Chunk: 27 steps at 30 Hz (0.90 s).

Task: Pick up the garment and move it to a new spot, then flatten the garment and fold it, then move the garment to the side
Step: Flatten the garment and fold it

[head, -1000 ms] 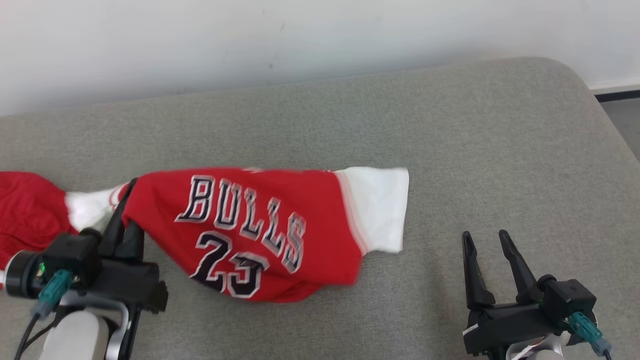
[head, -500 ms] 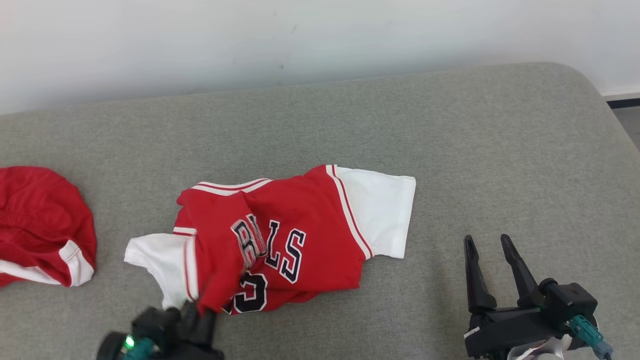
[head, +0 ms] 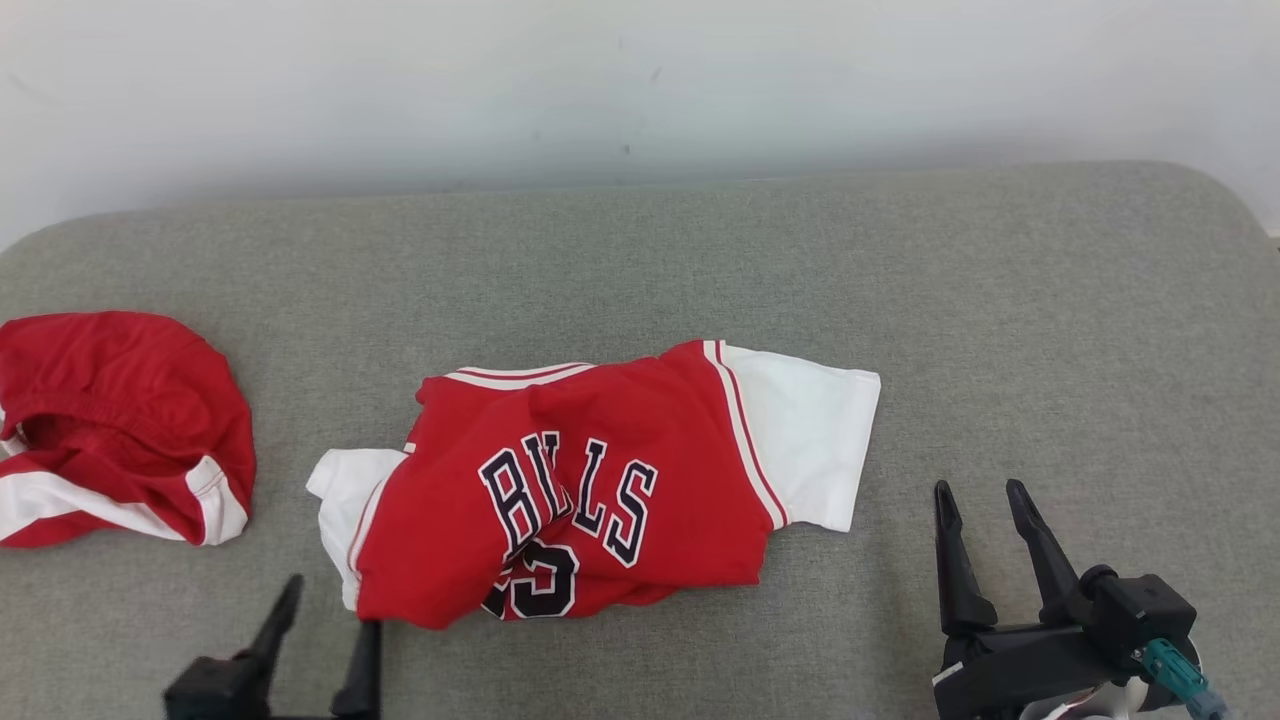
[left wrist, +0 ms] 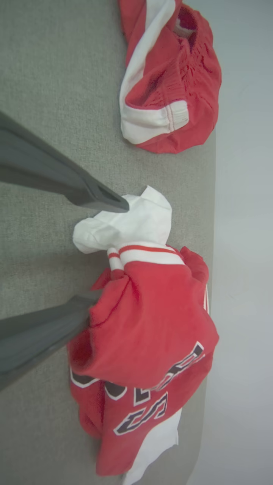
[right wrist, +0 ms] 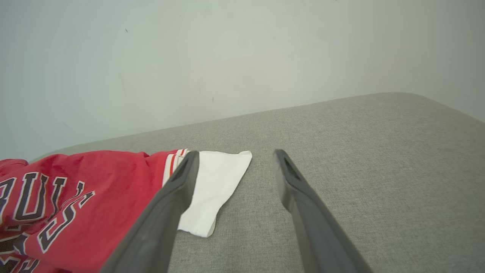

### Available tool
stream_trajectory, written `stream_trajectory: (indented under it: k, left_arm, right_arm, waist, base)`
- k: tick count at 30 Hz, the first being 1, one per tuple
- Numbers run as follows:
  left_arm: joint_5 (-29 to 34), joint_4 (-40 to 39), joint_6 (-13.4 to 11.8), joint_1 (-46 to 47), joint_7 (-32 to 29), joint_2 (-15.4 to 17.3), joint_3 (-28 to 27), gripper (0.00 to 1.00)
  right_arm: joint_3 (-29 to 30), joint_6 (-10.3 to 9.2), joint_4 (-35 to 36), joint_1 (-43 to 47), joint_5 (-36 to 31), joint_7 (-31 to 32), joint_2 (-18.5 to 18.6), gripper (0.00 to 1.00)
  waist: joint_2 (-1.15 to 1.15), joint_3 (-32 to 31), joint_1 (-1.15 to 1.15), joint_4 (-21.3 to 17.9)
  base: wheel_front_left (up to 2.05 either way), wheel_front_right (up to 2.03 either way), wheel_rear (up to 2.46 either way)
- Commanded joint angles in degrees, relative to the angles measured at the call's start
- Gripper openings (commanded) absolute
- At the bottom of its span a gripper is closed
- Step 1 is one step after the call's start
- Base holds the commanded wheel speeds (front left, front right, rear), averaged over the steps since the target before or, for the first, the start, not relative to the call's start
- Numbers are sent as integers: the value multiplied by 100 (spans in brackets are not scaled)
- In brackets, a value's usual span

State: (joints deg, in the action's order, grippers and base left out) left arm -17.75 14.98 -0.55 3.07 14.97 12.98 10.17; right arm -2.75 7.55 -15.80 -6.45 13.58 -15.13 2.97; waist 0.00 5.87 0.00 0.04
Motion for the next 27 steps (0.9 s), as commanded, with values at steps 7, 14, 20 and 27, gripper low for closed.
stream_trajectory:
  k: [7,14,20,27]
  left_arm:
    - [128,-840,-221,-362,19,-143,-711,100]
    - [244,-1142,-100,-292,20,-415,-1231,100]
    - [433,-1079,127,-165,20,-603,-1364,100]
    - [614,-978,462,-17,20,-742,-1306,100]
  right_arm:
    - [18,-12,-21,92,-27,-3,14,100]
    - [-15,-12,-49,69,-42,-3,59,100]
    - [-5,-12,-109,29,-30,-3,100,100]
    - [-151,-12,-352,-332,-43,-2,365,100]
  waist:
    - [0,-70,0,84]
    - [0,-69,0,78]
    - [0,-20,0,63]
    - [0,74,0,186]
  base:
    - [0,0,0]
    - [0,0,0]
    - [0,0,0]
    - [0,0,0]
